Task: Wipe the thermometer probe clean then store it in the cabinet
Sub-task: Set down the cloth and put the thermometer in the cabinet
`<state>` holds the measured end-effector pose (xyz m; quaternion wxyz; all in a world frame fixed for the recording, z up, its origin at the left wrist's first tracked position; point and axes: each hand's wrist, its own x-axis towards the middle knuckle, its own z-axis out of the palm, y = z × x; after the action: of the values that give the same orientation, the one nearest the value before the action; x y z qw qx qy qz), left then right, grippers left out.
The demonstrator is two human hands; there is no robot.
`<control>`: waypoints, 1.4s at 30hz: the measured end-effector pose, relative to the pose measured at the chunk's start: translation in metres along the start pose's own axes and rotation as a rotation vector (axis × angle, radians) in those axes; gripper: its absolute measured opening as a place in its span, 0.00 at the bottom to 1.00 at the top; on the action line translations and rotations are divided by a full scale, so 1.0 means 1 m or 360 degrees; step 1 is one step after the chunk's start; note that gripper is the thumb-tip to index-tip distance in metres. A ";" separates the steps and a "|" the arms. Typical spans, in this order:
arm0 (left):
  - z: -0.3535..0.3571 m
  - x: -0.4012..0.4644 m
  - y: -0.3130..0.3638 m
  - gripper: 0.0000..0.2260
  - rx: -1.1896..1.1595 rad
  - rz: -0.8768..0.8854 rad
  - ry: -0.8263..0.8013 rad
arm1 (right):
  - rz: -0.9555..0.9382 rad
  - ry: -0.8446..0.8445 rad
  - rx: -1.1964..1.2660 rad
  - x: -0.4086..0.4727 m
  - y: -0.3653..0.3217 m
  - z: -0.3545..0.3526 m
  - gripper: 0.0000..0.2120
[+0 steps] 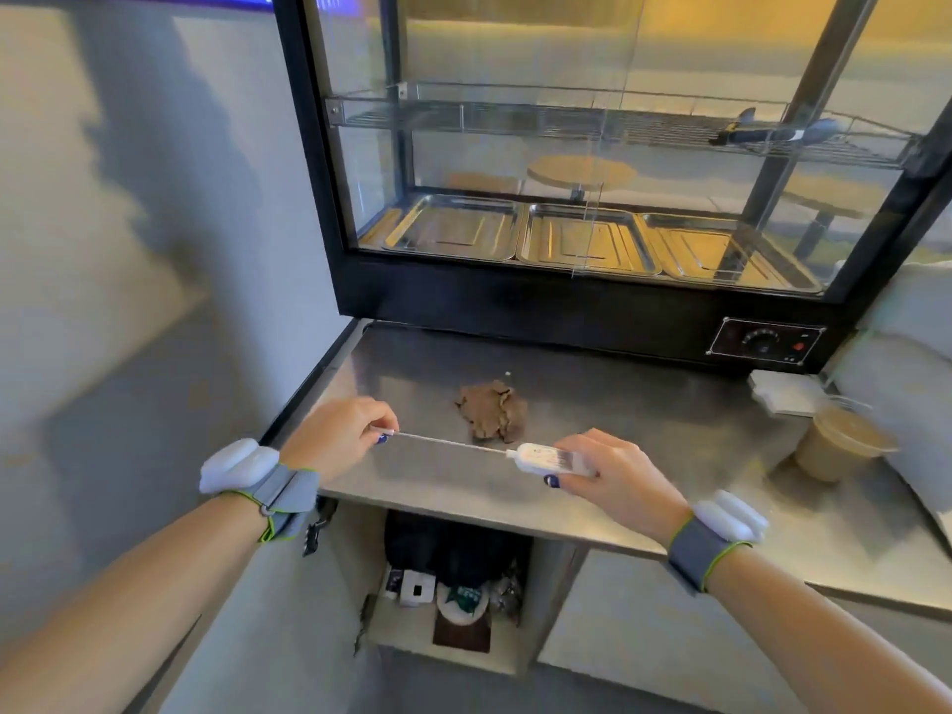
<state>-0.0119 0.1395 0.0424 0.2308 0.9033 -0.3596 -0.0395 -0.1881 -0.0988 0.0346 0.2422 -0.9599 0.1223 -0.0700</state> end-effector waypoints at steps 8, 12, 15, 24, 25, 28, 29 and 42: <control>0.037 -0.058 -0.020 0.08 -0.0019 -0.0314 -0.0108 | 0.0011 -0.0229 0.0177 -0.029 0.007 0.058 0.18; 0.064 -0.073 -0.025 0.09 0.0034 -0.0431 -0.0214 | 0.0172 -0.0319 0.0288 -0.043 0.019 0.088 0.15; 0.087 -0.077 -0.029 0.10 -0.0032 -0.0499 -0.0218 | 0.0304 -0.0340 0.0305 -0.050 0.031 0.110 0.14; 0.164 -0.078 -0.056 0.13 -0.0103 -0.0760 -0.0198 | 0.0630 -0.0411 0.0346 -0.062 0.054 0.181 0.18; 0.178 -0.078 -0.061 0.14 -0.0086 -0.0802 -0.0206 | 0.0653 -0.0423 0.0350 -0.060 0.060 0.195 0.18; 0.215 -0.079 -0.077 0.16 -0.0049 -0.0918 -0.0287 | 0.0726 -0.0459 0.0360 -0.052 0.075 0.228 0.18; 0.228 -0.080 -0.083 0.16 -0.0058 -0.0945 -0.0296 | 0.0748 -0.0485 0.0367 -0.049 0.081 0.241 0.17; 0.461 -0.071 -0.221 0.20 -0.0110 -0.0909 -0.0300 | 0.0854 -0.0504 0.0299 -0.018 0.201 0.483 0.15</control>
<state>-0.0343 0.1475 -0.4733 0.2065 0.9518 -0.1093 -0.1986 -0.1521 -0.0489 -0.4850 0.3557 -0.8659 0.3246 0.1355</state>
